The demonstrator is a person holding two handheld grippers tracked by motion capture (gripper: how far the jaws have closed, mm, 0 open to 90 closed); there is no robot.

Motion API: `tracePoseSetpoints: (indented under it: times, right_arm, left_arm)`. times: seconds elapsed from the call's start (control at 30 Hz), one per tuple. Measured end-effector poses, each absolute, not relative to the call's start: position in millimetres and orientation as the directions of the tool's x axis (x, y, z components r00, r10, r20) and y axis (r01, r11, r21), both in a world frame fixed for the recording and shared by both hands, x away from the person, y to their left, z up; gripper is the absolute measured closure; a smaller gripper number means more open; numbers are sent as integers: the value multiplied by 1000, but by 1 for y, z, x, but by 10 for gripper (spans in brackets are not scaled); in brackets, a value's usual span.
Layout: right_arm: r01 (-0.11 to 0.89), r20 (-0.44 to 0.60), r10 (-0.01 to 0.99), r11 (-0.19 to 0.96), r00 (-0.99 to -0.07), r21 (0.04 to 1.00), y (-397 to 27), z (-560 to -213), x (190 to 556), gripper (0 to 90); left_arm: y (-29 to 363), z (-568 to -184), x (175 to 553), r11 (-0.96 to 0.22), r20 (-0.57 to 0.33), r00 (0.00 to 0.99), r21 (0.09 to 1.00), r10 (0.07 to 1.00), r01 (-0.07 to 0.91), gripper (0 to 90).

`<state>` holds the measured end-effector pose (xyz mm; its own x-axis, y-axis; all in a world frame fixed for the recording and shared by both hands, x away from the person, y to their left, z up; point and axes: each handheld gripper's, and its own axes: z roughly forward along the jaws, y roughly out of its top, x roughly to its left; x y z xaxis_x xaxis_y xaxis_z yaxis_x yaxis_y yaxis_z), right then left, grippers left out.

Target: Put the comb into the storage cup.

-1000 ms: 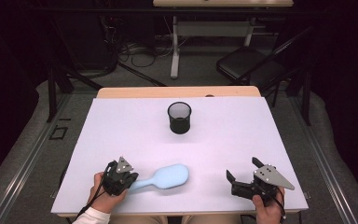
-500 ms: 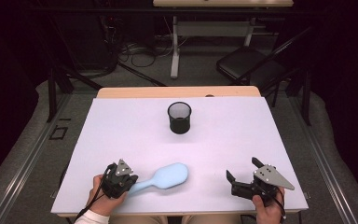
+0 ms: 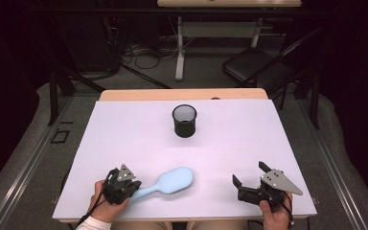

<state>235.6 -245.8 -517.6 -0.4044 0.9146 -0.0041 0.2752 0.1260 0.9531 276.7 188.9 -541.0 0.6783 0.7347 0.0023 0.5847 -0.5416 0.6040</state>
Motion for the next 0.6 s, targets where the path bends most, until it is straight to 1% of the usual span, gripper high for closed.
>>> tracePoseSetpoints:
  times: [0.2,0.27,0.6]
  right_arm:
    - [274,-3,915,125,-404,953,-246,-518,236,6]
    - [275,-3,915,125,-404,953,-246,-518,236,6]
    - [279,-3,915,127,-404,952,-246,-518,236,9]
  left_arm:
    - [195,-539,279,-517,0,664,627,748,583,900]
    - [198,-538,280,-498,-13,653,634,757,591,899]
    - [209,-536,283,-439,-35,619,674,785,595,809]
